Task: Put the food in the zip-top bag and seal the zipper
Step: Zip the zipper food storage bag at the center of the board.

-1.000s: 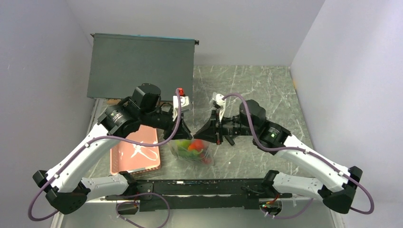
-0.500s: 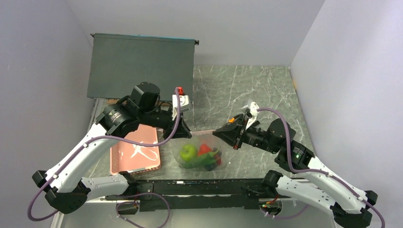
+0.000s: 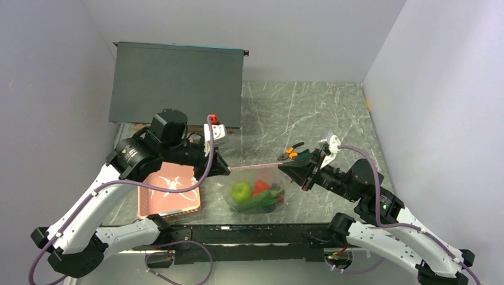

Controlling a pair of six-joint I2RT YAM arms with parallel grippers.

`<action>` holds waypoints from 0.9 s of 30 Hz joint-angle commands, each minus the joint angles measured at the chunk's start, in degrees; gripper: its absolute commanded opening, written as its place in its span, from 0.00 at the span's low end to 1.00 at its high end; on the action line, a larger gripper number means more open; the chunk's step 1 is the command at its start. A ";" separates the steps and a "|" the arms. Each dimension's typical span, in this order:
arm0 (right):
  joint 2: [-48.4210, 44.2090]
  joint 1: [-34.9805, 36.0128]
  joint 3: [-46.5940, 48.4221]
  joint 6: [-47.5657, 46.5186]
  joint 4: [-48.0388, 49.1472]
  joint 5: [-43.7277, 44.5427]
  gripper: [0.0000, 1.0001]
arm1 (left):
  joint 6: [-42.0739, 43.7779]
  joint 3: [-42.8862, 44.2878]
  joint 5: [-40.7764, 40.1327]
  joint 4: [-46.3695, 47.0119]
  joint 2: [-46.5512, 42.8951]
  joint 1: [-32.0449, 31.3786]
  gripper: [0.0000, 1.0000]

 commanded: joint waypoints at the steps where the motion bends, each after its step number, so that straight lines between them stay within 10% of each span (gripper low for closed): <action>1: -3.20 -0.80 0.44 -2.06 -0.67 9.48 0.00 | 1.79 -1.10 -3.73 -6.82 -3.94 2.06 0.00; 17: -3.41 -0.79 -0.06 -2.31 0.54 8.87 0.00 | 0.45 -1.83 -8.67 -8.76 -8.67 4.39 0.01; 21: -2.81 -0.85 -1.88 -2.66 5.81 2.35 0.00 | -3.93 -0.69 -8.59 -6.59 -8.40 4.53 0.54; 27: -4.82 -0.82 -8.26 -5.27 16.99 -20.65 0.00 | -12.33 -1.69 -13.28 0.12 -14.39 4.50 0.77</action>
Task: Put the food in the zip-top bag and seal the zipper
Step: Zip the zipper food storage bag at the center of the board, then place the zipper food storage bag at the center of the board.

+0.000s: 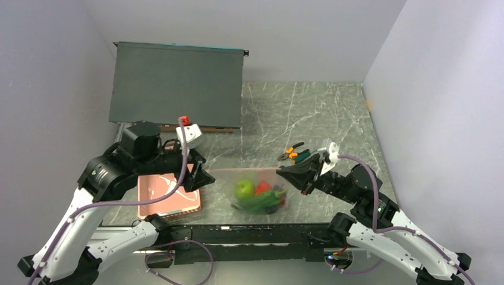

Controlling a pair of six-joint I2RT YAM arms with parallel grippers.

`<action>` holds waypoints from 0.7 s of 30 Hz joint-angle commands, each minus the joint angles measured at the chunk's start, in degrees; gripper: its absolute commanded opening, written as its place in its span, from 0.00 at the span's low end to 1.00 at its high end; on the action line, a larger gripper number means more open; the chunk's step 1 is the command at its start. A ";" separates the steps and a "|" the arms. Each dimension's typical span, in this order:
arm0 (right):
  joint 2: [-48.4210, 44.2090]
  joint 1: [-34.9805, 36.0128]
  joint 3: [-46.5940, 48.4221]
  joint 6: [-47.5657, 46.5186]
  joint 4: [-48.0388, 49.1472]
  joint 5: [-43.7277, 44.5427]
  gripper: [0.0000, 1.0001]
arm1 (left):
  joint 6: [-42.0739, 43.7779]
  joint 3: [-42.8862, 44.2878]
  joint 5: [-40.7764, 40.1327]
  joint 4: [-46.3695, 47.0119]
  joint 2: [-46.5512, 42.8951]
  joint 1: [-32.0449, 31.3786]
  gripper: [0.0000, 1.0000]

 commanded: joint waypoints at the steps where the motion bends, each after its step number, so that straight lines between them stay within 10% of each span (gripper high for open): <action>1: -2.74 -0.02 -4.92 -2.58 14.65 -23.08 0.00 | -8.38 -0.26 -4.47 7.02 -6.59 0.17 0.77; 9: -1.04 0.12 -9.48 0.88 18.40 -36.59 0.00 | -18.02 -5.30 -10.17 15.20 -19.52 0.15 0.80; 21: 4.60 0.09 -9.14 2.60 17.40 -19.84 0.00 | -24.39 -9.80 -12.79 18.85 -27.51 0.23 0.81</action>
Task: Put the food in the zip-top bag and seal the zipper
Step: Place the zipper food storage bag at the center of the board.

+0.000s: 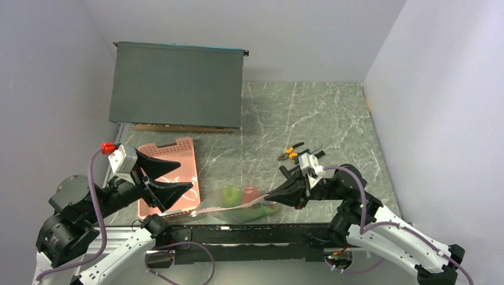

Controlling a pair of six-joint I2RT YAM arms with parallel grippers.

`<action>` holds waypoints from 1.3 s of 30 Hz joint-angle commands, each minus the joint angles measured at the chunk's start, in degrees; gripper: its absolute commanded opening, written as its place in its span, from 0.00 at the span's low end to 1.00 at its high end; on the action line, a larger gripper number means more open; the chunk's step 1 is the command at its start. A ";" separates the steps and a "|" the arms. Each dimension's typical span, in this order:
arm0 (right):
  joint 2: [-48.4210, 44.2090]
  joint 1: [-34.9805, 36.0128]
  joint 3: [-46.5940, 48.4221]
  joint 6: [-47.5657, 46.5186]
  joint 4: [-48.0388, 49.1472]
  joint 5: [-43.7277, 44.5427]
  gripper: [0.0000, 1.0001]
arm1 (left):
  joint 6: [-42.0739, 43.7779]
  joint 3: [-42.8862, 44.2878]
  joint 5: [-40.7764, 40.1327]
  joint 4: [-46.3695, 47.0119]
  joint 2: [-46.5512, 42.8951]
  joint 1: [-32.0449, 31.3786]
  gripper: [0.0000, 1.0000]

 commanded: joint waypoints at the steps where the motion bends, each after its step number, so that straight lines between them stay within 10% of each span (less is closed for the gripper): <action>1: 2.24 0.09 1.05 3.45 -0.85 18.42 0.00 | -3.25 -0.64 -2.91 2.72 -1.08 0.19 0.82; 20: 11.48 0.00 10.05 18.37 -26.92 78.08 0.00 | -7.69 -3.84 -10.93 4.92 -1.07 0.15 1.00; 39: 37.13 -7.58 9.99 19.95 -9.37 76.33 0.00 | -17.82 -10.78 -12.01 8.85 -2.54 0.16 1.00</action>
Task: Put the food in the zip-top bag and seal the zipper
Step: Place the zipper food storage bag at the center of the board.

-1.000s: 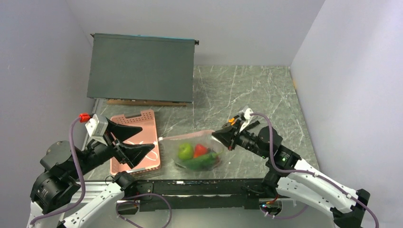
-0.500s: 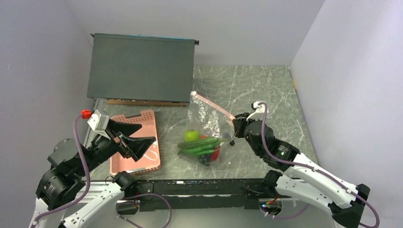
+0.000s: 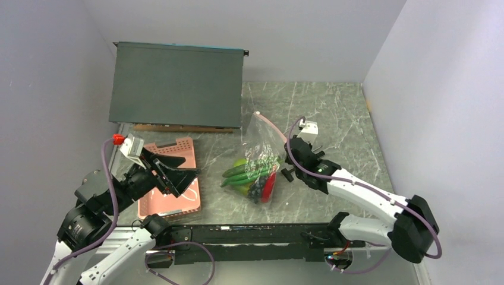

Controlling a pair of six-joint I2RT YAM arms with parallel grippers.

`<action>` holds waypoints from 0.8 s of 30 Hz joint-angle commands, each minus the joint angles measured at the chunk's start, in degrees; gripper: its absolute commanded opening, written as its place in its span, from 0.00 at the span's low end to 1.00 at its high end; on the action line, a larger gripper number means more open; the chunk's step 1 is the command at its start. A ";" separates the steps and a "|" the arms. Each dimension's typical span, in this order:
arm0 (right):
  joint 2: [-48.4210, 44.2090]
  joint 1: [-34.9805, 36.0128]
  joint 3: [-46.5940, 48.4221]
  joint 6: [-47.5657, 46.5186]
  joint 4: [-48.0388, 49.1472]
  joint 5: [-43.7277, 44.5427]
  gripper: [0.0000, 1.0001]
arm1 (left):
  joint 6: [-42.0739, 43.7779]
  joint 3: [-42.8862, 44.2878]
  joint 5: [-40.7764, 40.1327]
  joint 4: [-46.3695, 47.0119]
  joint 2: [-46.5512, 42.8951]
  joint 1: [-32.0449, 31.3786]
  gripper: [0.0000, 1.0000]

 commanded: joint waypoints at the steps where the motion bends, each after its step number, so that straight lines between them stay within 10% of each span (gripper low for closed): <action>1: 5.53 -1.05 1.49 -1.30 12.12 -4.08 0.00 | -3.53 -2.34 -2.65 2.31 -2.09 0.21 1.00; 9: 19.22 -1.56 9.36 1.46 13.11 -9.04 0.03 | -4.91 -6.11 -4.47 5.30 -3.42 0.16 1.00; 19: 17.57 -1.53 17.46 -4.72 -5.16 -6.87 0.74 | -7.61 -4.92 -6.82 7.06 -1.03 0.21 1.00; 24: 7.41 -1.41 20.45 -7.01 -14.28 -6.27 0.88 | -8.52 -3.36 -10.20 8.42 -1.23 0.20 1.00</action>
